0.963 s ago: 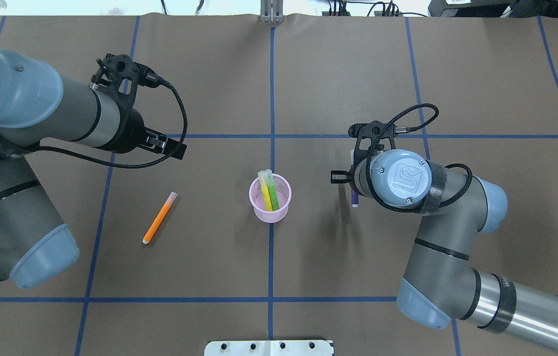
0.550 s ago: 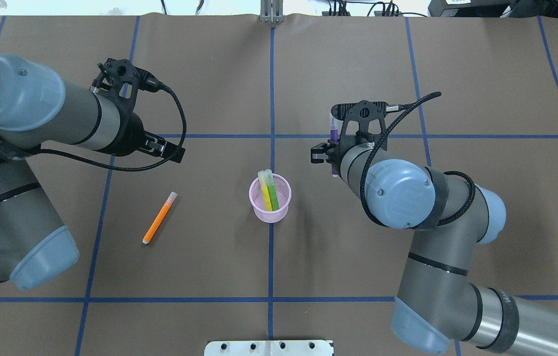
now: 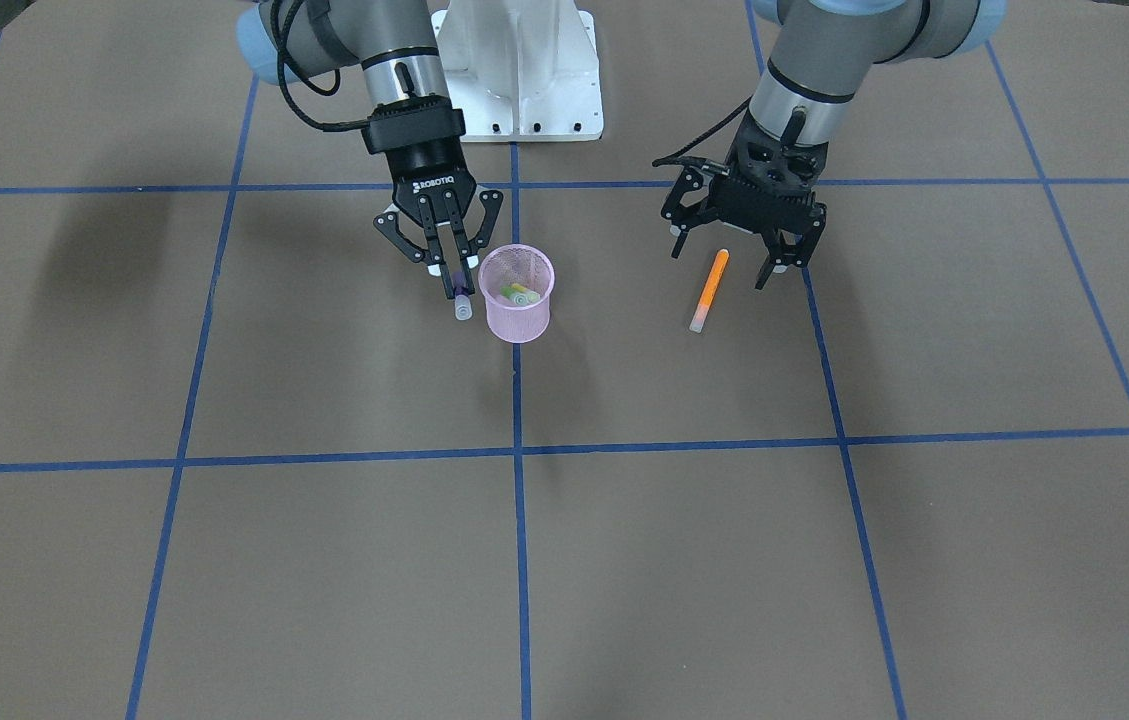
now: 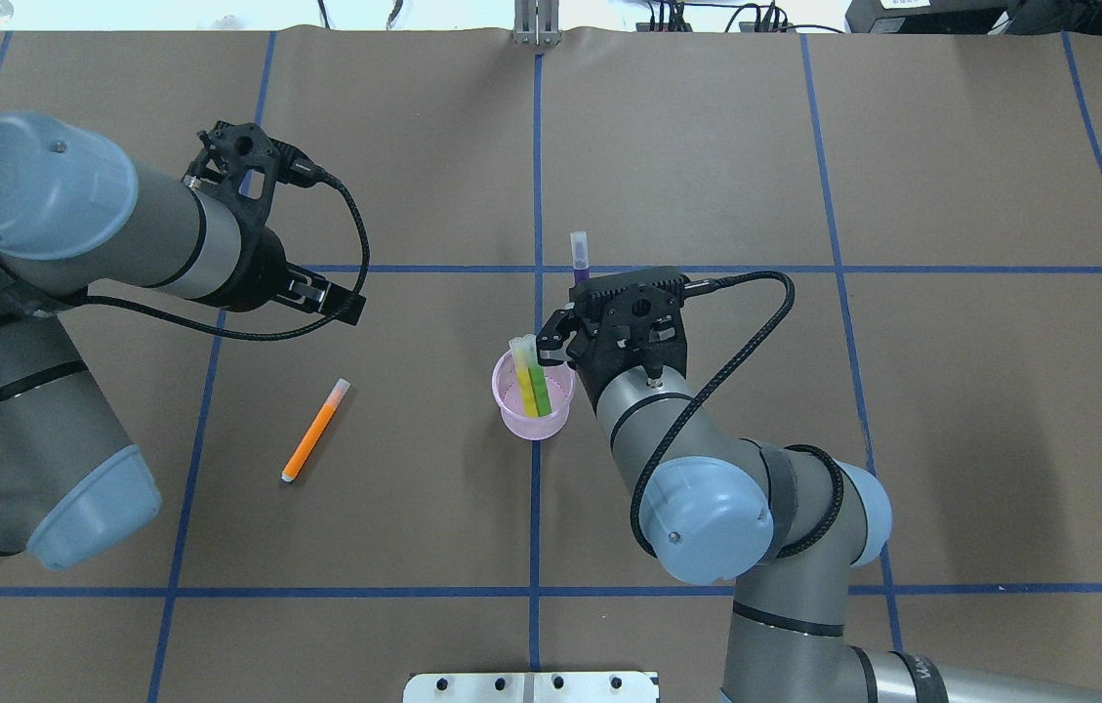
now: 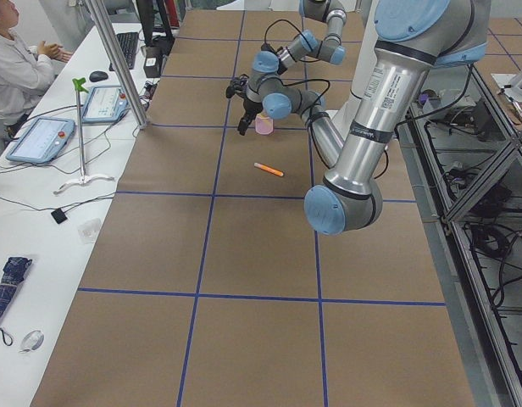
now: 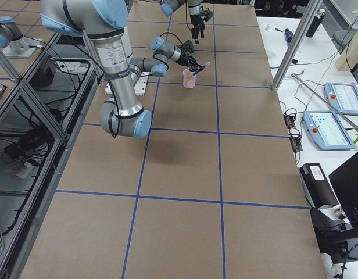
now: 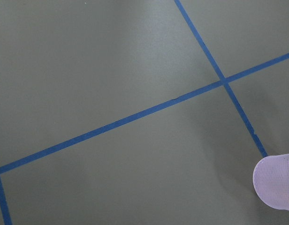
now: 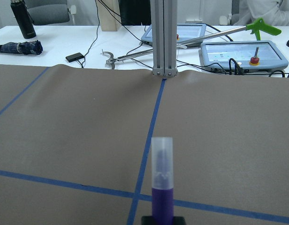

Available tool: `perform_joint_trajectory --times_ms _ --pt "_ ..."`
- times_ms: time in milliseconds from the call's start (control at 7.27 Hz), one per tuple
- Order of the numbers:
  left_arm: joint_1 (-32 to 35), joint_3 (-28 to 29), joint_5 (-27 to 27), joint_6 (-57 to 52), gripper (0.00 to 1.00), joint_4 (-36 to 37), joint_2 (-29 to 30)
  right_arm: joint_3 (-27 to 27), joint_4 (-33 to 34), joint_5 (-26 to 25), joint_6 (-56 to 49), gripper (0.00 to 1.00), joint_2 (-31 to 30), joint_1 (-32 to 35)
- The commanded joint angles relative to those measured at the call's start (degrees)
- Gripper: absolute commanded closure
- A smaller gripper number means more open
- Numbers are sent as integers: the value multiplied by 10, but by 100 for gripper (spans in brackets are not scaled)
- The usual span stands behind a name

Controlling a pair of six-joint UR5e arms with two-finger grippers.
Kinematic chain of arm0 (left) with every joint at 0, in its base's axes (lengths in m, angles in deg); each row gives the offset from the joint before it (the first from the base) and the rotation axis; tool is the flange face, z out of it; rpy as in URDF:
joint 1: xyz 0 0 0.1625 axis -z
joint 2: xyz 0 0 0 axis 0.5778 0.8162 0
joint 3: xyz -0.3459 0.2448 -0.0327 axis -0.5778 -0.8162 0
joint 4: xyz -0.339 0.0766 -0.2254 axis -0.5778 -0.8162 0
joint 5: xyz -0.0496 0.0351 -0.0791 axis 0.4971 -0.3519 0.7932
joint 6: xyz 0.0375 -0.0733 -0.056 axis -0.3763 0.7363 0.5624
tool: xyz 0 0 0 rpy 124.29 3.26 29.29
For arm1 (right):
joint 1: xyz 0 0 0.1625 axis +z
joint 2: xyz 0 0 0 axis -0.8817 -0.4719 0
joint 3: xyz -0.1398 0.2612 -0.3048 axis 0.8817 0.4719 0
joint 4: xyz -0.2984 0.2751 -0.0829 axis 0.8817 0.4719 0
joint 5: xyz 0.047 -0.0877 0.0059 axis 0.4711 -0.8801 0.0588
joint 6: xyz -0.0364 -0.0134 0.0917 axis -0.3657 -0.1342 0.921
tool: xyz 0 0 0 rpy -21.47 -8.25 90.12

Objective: Collect pens into pen holder
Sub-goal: 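Lift the purple marker with the right gripper and carry it over the cup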

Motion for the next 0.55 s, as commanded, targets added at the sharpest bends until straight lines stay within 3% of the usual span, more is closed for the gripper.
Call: perform_joint_trajectory --times_ms 0,413 --pt "0 0 1 1 0 0 -1 16 -18 -28 -17 100 17 -17" --pt "0 7 1 1 0 -4 -1 33 -18 -58 -20 100 26 -40"
